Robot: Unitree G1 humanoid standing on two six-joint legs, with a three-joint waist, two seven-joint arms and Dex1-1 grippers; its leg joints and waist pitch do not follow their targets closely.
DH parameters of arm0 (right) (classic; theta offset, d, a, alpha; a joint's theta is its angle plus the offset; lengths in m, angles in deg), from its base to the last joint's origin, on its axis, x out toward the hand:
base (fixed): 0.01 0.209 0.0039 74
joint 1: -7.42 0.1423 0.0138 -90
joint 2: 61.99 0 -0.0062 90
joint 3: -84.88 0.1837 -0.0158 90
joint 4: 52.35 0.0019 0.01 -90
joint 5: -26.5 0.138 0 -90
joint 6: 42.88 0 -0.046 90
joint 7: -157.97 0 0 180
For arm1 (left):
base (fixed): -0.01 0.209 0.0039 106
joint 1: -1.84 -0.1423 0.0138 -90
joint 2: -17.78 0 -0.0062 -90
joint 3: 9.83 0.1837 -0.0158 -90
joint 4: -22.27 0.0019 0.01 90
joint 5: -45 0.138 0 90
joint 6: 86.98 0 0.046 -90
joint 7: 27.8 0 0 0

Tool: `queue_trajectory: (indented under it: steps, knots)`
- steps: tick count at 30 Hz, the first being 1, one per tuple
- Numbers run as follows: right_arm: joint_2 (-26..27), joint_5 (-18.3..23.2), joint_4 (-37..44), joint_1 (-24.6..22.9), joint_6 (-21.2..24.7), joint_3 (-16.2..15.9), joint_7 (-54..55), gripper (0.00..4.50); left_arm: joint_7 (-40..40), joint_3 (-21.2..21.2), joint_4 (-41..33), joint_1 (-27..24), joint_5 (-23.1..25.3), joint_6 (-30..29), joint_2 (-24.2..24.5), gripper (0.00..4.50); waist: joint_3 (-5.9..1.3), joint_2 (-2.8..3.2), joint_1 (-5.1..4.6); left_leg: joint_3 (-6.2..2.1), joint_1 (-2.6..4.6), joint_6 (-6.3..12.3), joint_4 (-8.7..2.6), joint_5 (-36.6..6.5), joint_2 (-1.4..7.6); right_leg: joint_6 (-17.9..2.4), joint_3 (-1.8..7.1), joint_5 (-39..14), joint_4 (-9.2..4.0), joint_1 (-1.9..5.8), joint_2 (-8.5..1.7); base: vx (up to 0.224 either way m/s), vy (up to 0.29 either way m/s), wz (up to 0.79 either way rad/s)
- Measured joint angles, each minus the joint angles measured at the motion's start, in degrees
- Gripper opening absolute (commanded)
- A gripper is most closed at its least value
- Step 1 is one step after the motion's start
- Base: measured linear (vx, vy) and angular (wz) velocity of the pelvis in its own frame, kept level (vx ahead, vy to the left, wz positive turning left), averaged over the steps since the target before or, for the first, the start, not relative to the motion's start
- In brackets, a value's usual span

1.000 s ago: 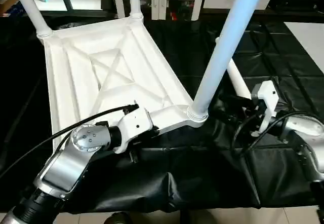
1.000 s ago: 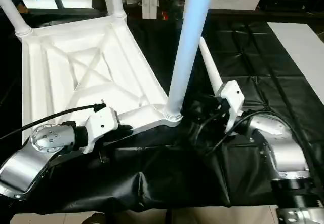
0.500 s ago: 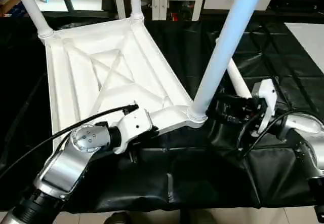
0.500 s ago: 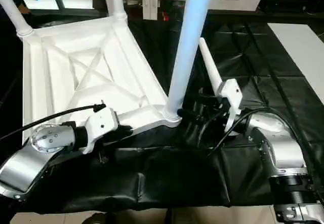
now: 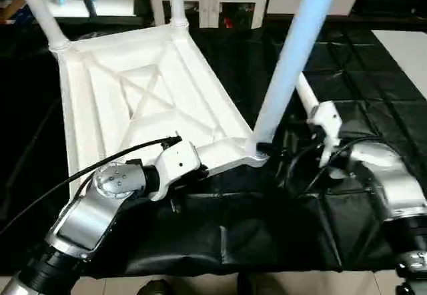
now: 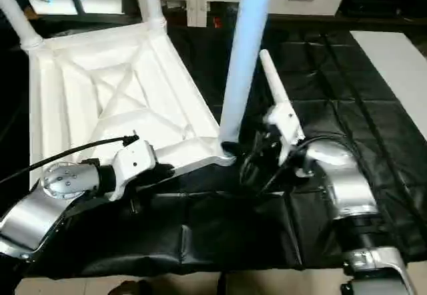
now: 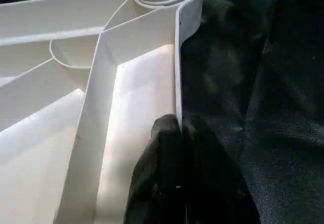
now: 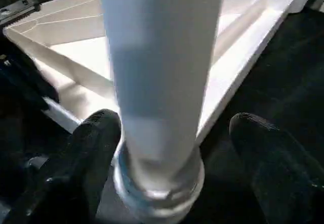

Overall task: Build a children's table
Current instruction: Rotate leg to tighten

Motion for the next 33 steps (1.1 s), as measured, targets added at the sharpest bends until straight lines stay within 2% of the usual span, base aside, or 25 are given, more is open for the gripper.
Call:
queue_trajectory:
  steps: [3, 5, 7, 10, 19, 24, 28, 31, 33]
  knots:
    - [0.42, 0.03, -1.2, 0.8, -0.1, 0.0, -1.58, 3.43, -0.08, 0.19, -0.26, -0.01, -0.03, 0.0, -0.06, 0.0, 0.0, -0.01, 0.12, 0.04, -0.08, 0.26, -0.01, 0.13, 0.0, -0.12, -0.01, -0.08, -0.03, -0.06, -0.01, 0.0, 0.0, 0.0]
    - [0.46, 0.03, -1.59, 1.15, -0.17, 0.0, -1.93, 3.1, -0.08, 0.31, -0.41, -0.02, -0.03, 0.0, -0.07, 0.0, 0.0, -0.01, 0.14, 0.06, -0.1, 0.27, -0.02, 0.13, -0.01, -0.16, -0.03, -0.11, -0.03, -0.07, -0.01, 0.0, 0.0, 0.0]
    - [0.65, 0.02, -1.77, 1.33, -0.34, -0.08, -2.07, 3.05, -0.08, 0.34, -0.47, -0.02, -0.03, 0.0, -0.14, 0.0, 0.01, -0.02, 0.15, 0.06, -0.09, 0.27, -0.02, 0.13, 0.0, -0.17, -0.04, -0.11, -0.01, -0.07, -0.01, 0.0, 0.0, 0.0]
    - [1.04, 0.19, -2.49, 1.39, -0.88, -0.07, -2.01, 2.67, -0.03, 0.32, -0.29, -0.01, 0.01, -0.01, -0.12, 0.0, 0.01, -0.01, 0.15, 0.05, -0.06, 0.23, 0.01, 0.12, -0.01, -0.17, -0.02, -0.11, 0.01, -0.06, -0.02, 0.0, 0.0, 0.0]
    - [1.67, 0.58, -2.69, 1.23, -0.9, 0.1, -2.44, 2.0, -0.02, 0.3, -0.08, 0.04, -0.02, -0.12, -0.19, 0.0, 0.01, -0.01, 0.06, 0.04, -0.06, -0.02, 0.04, -0.03, -0.01, -0.17, -0.02, -0.11, 0.02, -0.03, -0.03, 0.0, 0.0, 0.0]
    - [5.31, -0.02, -1.37, -0.2, -0.66, 1.43, 4.86, 1.93, 1.58, -0.21, 0.01, 0.24, 0.04, -2.48, -2.1, 0.0, 0.01, -0.02, -0.52, 0.01, -0.03, -0.05, 0.03, -0.04, -0.01, -0.19, 0.01, -0.09, 0.04, 0.03, -0.02, 0.0, 0.0, 0.0]
    - [12.56, -2.57, 0.19, -0.72, 2.62, 4.11, 21.5, 1.91, 8.33, -0.23, 1.23, 1.81, 1.9, -8.47, -9.83, 0.0, -0.06, -0.13, -1.07, -0.08, 0.06, -0.15, 0.0, 0.0, -0.02, -0.16, 0.04, -0.11, -0.01, 0.18, -0.02, 0.0, 0.0, 0.0]
    - [20.18, -4.65, 0.5, -0.86, 2.94, 7.2, 37.65, 1.91, 15.4, -0.14, 3.87, 3.69, 3.12, -12.32, -19.01, 0.0, -0.27, -0.44, -1.12, -0.13, 0.14, -0.23, 0.0, 0.04, -0.05, 0.19, 0.05, -0.33, -0.07, 0.2, -0.02, 0.0, 0.0, 0.0]
    - [23.9, -5.74, 0.06, -0.75, 2.08, 8.61, 45.71, 1.91, 18.22, 0.85, 5.85, 4.22, 4.14, -12.76, -23.59, 0.0, -0.42, -0.69, -1.1, -0.18, 0.28, -0.27, -0.01, 0.01, -0.07, 0.26, 0.05, -0.37, -0.13, 0.26, -0.02, 0.0, 0.0, 0.0]
